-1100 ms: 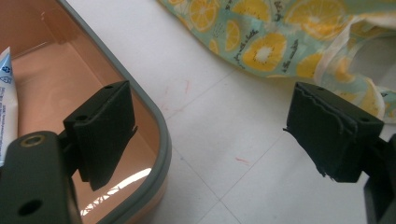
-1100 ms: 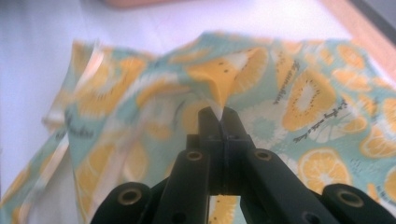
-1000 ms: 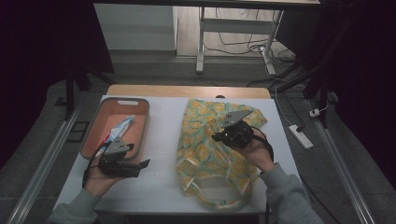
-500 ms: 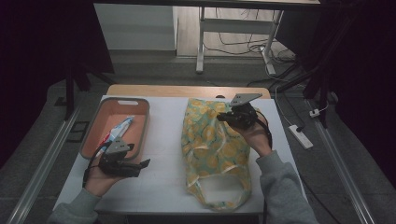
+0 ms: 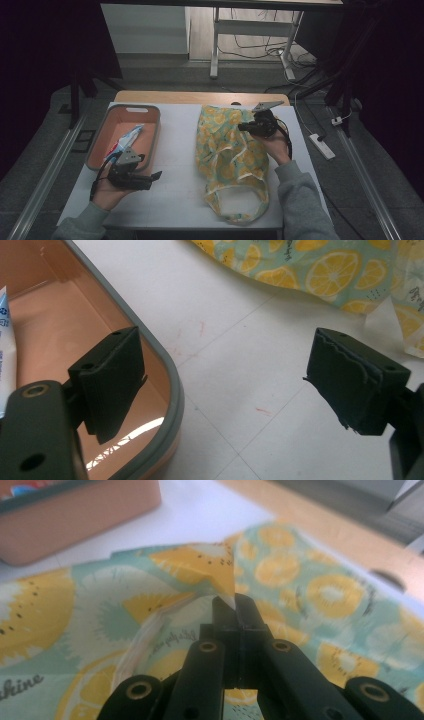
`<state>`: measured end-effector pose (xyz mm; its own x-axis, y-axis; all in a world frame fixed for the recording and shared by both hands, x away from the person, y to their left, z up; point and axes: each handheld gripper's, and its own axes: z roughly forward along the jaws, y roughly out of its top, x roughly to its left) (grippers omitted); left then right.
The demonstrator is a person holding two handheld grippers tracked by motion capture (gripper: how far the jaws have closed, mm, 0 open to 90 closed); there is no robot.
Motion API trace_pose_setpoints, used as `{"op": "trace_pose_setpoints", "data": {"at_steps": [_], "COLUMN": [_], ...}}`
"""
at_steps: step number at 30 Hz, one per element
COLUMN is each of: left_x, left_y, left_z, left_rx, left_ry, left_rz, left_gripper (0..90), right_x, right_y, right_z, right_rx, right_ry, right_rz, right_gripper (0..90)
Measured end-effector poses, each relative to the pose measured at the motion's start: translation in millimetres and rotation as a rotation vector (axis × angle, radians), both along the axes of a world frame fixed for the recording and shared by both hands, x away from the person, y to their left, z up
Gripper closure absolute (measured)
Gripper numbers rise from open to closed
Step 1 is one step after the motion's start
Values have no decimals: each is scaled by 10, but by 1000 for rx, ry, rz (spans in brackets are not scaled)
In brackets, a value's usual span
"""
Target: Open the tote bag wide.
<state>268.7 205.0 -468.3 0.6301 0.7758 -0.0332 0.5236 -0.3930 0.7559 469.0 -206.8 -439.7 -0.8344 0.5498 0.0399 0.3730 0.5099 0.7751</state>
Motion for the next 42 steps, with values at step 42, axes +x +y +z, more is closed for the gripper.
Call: {"op": "trace_pose_setpoints", "data": {"at_steps": [42], "left_x": [867], "left_y": [571], "left_z": [444], "left_rx": [108], "left_ry": [118], "left_rz": [199], "left_gripper": [170], "right_x": [78], "right_y": [62], "right_z": [-379], "right_rx": [-81], "right_ry": [94], "right_rz": [16], "right_gripper": [893]}}
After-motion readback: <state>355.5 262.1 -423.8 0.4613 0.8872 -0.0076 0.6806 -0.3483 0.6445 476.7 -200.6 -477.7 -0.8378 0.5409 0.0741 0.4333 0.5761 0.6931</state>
